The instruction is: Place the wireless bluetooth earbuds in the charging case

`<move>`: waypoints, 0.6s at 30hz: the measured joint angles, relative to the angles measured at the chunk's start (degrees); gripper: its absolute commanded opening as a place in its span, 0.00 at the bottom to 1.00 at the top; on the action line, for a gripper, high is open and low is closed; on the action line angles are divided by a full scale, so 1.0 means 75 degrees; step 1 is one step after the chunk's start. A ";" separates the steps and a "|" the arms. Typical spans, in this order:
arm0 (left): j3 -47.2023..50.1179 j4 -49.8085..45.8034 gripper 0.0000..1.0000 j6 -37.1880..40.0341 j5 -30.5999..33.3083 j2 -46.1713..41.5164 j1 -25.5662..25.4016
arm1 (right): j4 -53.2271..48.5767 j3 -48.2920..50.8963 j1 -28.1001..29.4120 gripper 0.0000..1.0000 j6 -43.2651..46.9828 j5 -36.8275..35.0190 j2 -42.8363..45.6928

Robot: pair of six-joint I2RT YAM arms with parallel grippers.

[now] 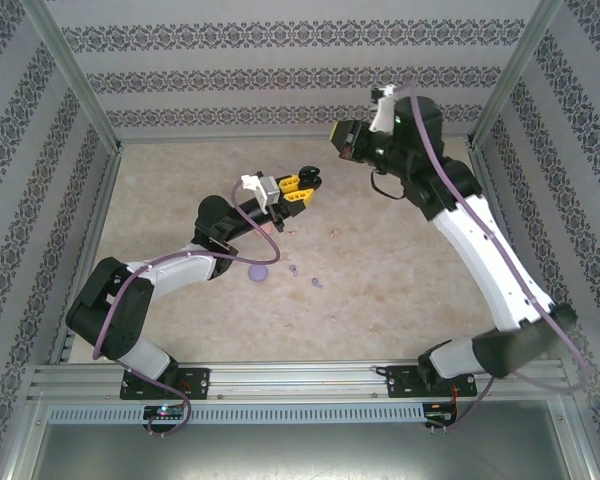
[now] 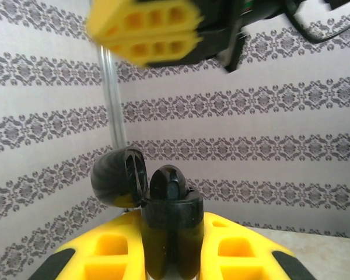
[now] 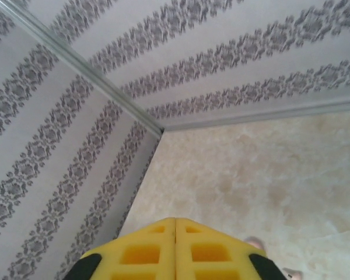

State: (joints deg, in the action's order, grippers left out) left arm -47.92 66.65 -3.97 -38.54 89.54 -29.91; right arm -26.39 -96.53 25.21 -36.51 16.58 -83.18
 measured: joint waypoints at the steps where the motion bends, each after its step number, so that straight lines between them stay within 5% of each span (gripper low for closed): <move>1: -0.0052 -0.0082 0.00 0.0000 -0.0090 0.0000 -0.0015 | -0.0189 -0.0187 0.0003 0.00 0.0070 0.0187 -0.0294; 10: -0.0184 -0.0466 0.00 0.0003 -0.0437 0.0119 -0.0017 | -0.1434 -0.0527 0.0178 0.00 0.0402 0.0906 -0.1346; 18: -0.0291 -0.0498 0.00 -0.0044 -0.0455 0.0408 -0.0102 | -0.1486 0.0912 0.0303 0.00 0.0466 0.0580 0.0370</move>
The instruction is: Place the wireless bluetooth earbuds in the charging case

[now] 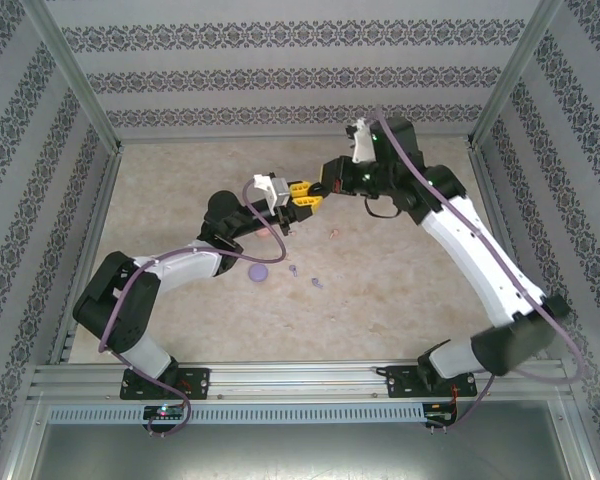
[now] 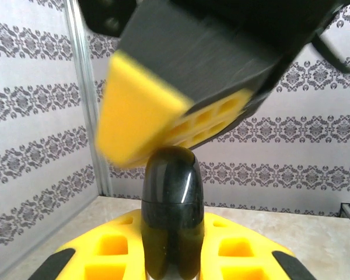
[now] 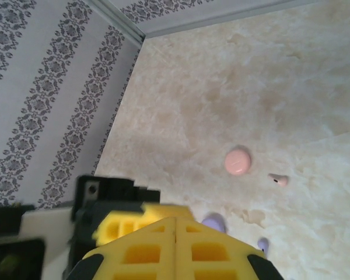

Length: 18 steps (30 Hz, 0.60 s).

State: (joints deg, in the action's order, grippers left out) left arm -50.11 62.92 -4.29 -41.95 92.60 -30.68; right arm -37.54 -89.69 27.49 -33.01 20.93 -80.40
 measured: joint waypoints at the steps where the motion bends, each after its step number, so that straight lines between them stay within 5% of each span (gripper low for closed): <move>1: -0.0041 0.0000 0.00 -0.0050 0.0035 0.0067 -0.0006 | 0.0000 0.0184 -0.0058 0.00 -0.0035 -0.0085 0.0239; 9: -0.0880 -0.0781 0.00 -0.0973 0.0819 0.0860 -0.0009 | 0.0536 0.2092 -0.1848 0.14 -0.0670 -0.1128 0.1550; 18: -0.3733 -0.3089 0.00 -0.3739 0.0956 0.3576 -0.0154 | 0.0635 0.4281 -0.2742 0.19 -0.1014 -0.1559 0.2340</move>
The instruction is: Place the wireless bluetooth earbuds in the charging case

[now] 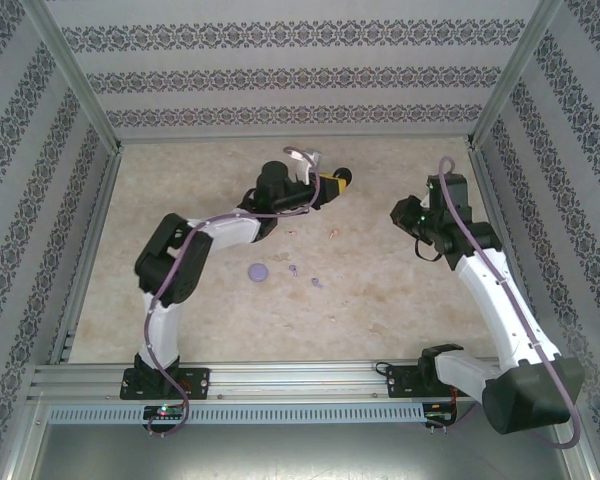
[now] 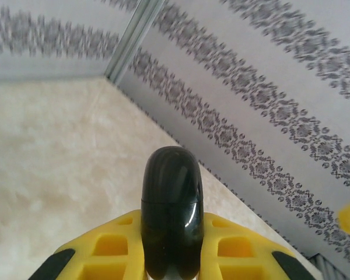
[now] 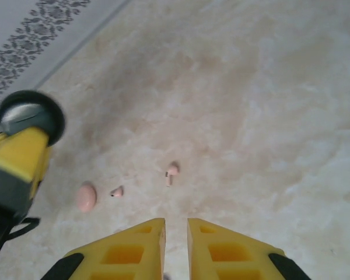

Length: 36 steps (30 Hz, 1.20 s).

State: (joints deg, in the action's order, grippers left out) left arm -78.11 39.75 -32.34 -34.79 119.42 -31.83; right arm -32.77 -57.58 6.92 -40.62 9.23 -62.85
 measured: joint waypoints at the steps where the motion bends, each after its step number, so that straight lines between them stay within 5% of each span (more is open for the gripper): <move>1: -0.0166 -0.0114 0.00 -0.0236 0.0044 0.0256 -0.0061 | -0.0003 0.0067 -0.0073 0.19 -0.0003 -0.0009 0.0061; 12: -0.2836 -0.1763 0.00 -0.2477 0.0676 0.2856 -0.1303 | 0.0035 0.0119 -0.0711 0.21 -0.0029 -0.0029 0.0571; 18: -0.3879 -0.2693 0.17 -0.3311 0.1032 0.3386 -0.1547 | 0.0067 0.0119 -0.0711 0.29 -0.0169 0.0099 0.0574; 24: -0.4622 -0.3934 0.36 -0.3628 0.1311 0.3628 -0.1547 | 0.0067 0.0119 -0.0717 0.37 -0.0201 0.0236 0.0583; 36: -0.5776 -0.6114 0.41 -0.3547 0.1539 0.3876 -0.1562 | 0.0061 0.0087 -0.0761 0.45 -0.0224 0.0326 0.0784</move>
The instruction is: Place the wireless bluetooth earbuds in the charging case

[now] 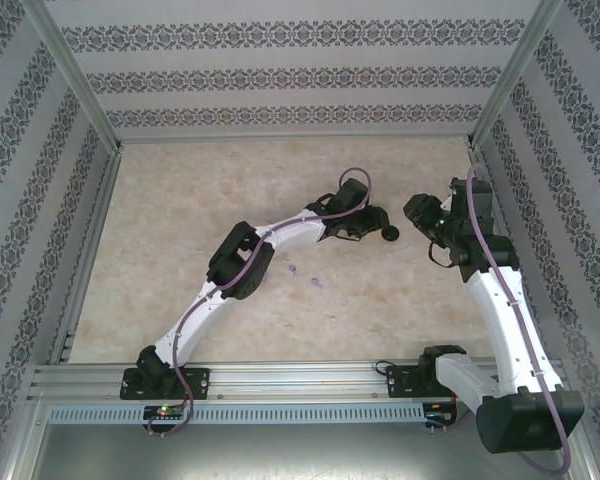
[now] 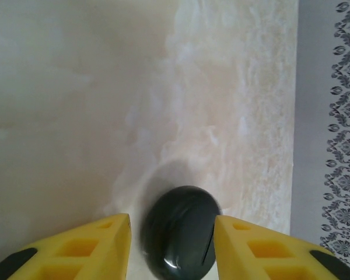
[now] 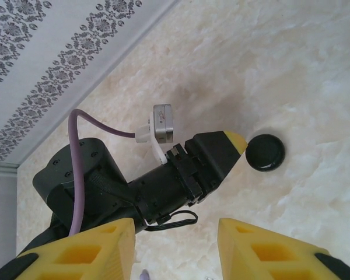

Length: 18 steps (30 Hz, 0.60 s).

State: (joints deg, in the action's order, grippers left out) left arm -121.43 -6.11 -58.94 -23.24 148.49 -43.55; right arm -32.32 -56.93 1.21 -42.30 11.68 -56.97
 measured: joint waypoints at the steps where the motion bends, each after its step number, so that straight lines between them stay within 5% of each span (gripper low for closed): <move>1: 0.0003 -0.0058 0.41 0.0038 0.0012 -0.0006 0.0000 | 0.0000 -0.0009 0.0000 0.45 -0.0003 0.0000 0.0009; 10: 0.1338 -0.0396 0.43 0.1160 0.0691 -0.1533 -0.0035 | -0.0073 -0.0102 0.0000 0.55 -0.0143 0.0187 0.0495; 18: 0.4033 0.0085 0.47 0.2439 0.1848 -0.5158 0.0189 | -0.0181 -0.0146 0.1052 0.61 -0.0119 0.0105 0.0332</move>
State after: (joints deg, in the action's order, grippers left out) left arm -91.18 -5.48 -40.64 -9.39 109.80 -42.13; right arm -33.67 -58.02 9.10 -43.20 12.47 -54.48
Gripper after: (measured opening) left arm 0.453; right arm 0.592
